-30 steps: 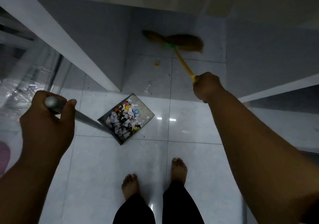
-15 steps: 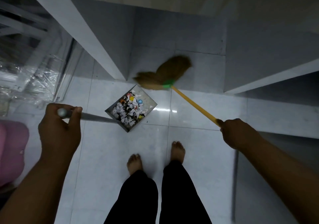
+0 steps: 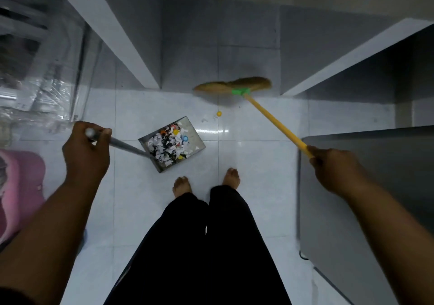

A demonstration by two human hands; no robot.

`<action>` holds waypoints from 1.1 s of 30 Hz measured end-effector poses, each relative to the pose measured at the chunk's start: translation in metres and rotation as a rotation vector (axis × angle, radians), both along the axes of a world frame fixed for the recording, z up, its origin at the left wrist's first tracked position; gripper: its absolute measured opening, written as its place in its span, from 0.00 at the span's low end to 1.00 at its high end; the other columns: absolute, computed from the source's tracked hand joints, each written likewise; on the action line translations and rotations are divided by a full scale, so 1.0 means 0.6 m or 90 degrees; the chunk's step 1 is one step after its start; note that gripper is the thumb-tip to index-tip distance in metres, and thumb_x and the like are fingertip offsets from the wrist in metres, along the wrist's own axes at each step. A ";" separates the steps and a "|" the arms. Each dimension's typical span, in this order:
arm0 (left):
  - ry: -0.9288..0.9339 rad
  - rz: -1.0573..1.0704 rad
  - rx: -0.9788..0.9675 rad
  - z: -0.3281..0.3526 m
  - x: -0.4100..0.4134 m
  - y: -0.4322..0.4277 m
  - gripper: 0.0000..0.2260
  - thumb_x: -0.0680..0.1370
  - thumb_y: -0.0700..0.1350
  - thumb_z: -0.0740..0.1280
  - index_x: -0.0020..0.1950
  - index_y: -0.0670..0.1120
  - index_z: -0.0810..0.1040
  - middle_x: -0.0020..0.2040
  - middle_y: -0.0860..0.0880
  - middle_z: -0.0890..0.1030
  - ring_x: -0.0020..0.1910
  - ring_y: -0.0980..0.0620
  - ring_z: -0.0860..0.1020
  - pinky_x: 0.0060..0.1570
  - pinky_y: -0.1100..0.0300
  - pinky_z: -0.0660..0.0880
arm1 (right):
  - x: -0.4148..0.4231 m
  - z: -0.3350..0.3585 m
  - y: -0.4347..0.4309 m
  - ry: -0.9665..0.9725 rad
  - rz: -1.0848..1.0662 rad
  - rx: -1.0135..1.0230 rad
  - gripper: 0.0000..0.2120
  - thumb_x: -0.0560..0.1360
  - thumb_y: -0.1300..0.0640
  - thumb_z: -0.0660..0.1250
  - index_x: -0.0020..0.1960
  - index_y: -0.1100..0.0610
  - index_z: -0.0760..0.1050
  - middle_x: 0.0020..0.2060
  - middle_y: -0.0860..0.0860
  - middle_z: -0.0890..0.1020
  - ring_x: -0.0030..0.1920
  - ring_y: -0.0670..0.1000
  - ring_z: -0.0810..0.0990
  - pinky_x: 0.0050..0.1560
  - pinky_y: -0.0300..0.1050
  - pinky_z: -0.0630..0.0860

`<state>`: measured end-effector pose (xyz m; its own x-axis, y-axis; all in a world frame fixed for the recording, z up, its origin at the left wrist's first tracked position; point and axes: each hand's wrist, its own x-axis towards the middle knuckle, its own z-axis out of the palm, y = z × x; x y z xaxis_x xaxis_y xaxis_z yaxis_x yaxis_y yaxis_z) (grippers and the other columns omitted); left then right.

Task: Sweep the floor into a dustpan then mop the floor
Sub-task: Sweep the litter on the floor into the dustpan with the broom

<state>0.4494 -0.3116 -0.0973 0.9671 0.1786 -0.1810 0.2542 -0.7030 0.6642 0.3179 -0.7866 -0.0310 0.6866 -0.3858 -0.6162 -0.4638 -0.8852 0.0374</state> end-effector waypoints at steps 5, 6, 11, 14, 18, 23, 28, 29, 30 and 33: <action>0.021 0.025 -0.001 -0.010 -0.009 -0.004 0.06 0.78 0.48 0.67 0.49 0.47 0.73 0.45 0.42 0.81 0.46 0.45 0.79 0.38 0.76 0.68 | 0.077 -0.068 -0.028 0.017 -0.098 0.012 0.17 0.80 0.58 0.56 0.65 0.58 0.74 0.49 0.62 0.80 0.47 0.64 0.80 0.47 0.52 0.78; 0.013 0.025 0.005 -0.017 -0.009 -0.006 0.07 0.78 0.48 0.67 0.49 0.46 0.73 0.45 0.42 0.81 0.45 0.46 0.79 0.38 0.76 0.68 | 0.089 -0.087 -0.031 0.036 -0.107 0.014 0.15 0.79 0.57 0.55 0.62 0.59 0.75 0.45 0.60 0.80 0.43 0.62 0.81 0.43 0.51 0.79; 0.017 -0.001 0.026 -0.046 -0.007 -0.028 0.07 0.79 0.45 0.67 0.50 0.42 0.73 0.44 0.48 0.77 0.44 0.53 0.75 0.46 0.63 0.69 | 0.075 -0.159 0.025 0.077 -0.264 0.172 0.07 0.76 0.56 0.60 0.47 0.59 0.73 0.34 0.56 0.78 0.28 0.56 0.79 0.28 0.42 0.74; 0.000 -0.032 0.033 -0.055 0.002 -0.041 0.05 0.79 0.42 0.67 0.49 0.45 0.71 0.44 0.47 0.75 0.38 0.58 0.72 0.44 0.68 0.65 | 0.032 -0.163 0.088 0.094 -0.434 0.326 0.09 0.77 0.59 0.60 0.54 0.60 0.74 0.29 0.54 0.70 0.21 0.52 0.70 0.25 0.40 0.65; 0.000 -0.035 -0.004 -0.057 0.020 -0.057 0.07 0.79 0.36 0.66 0.48 0.46 0.69 0.44 0.46 0.74 0.43 0.56 0.74 0.43 0.81 0.66 | -0.026 -0.112 0.160 0.106 -0.512 0.480 0.16 0.77 0.58 0.60 0.63 0.46 0.72 0.27 0.51 0.67 0.19 0.48 0.63 0.24 0.38 0.58; 0.016 0.003 -0.026 -0.060 0.043 -0.061 0.14 0.78 0.33 0.63 0.42 0.50 0.66 0.41 0.50 0.71 0.37 0.62 0.72 0.44 0.82 0.67 | -0.060 -0.016 0.195 0.119 -0.416 0.528 0.16 0.78 0.55 0.59 0.49 0.32 0.76 0.26 0.48 0.68 0.22 0.48 0.63 0.23 0.38 0.59; 0.026 0.001 0.012 -0.059 0.050 -0.034 0.07 0.79 0.38 0.65 0.47 0.46 0.68 0.43 0.47 0.74 0.44 0.52 0.74 0.47 0.69 0.70 | -0.090 0.090 0.149 0.091 -0.377 0.538 0.17 0.79 0.53 0.62 0.60 0.33 0.74 0.26 0.46 0.69 0.24 0.47 0.63 0.23 0.37 0.62; 0.031 0.005 0.016 -0.057 0.049 -0.025 0.06 0.79 0.39 0.66 0.48 0.45 0.68 0.44 0.46 0.74 0.45 0.51 0.74 0.49 0.64 0.70 | -0.094 0.109 0.137 0.077 -0.358 0.526 0.17 0.79 0.53 0.62 0.61 0.33 0.73 0.26 0.46 0.69 0.24 0.46 0.63 0.23 0.37 0.63; 0.032 0.006 0.015 -0.055 0.046 -0.017 0.06 0.79 0.40 0.66 0.49 0.45 0.68 0.45 0.46 0.75 0.46 0.51 0.74 0.49 0.61 0.70 | -0.096 0.124 0.126 0.061 -0.338 0.505 0.17 0.79 0.53 0.63 0.62 0.34 0.73 0.26 0.46 0.70 0.24 0.46 0.64 0.23 0.36 0.64; 0.031 0.000 0.016 -0.046 0.035 0.010 0.06 0.79 0.41 0.66 0.49 0.45 0.68 0.45 0.47 0.75 0.46 0.52 0.74 0.49 0.63 0.69 | -0.090 0.140 0.101 0.038 -0.315 0.446 0.18 0.79 0.54 0.62 0.65 0.37 0.72 0.26 0.47 0.70 0.24 0.47 0.65 0.23 0.36 0.64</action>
<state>0.4702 -0.3054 -0.1251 0.9573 0.1841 -0.2228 0.2858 -0.7188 0.6338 0.2640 -0.7260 0.0530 0.4992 -0.1494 -0.8535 -0.8168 -0.4099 -0.4060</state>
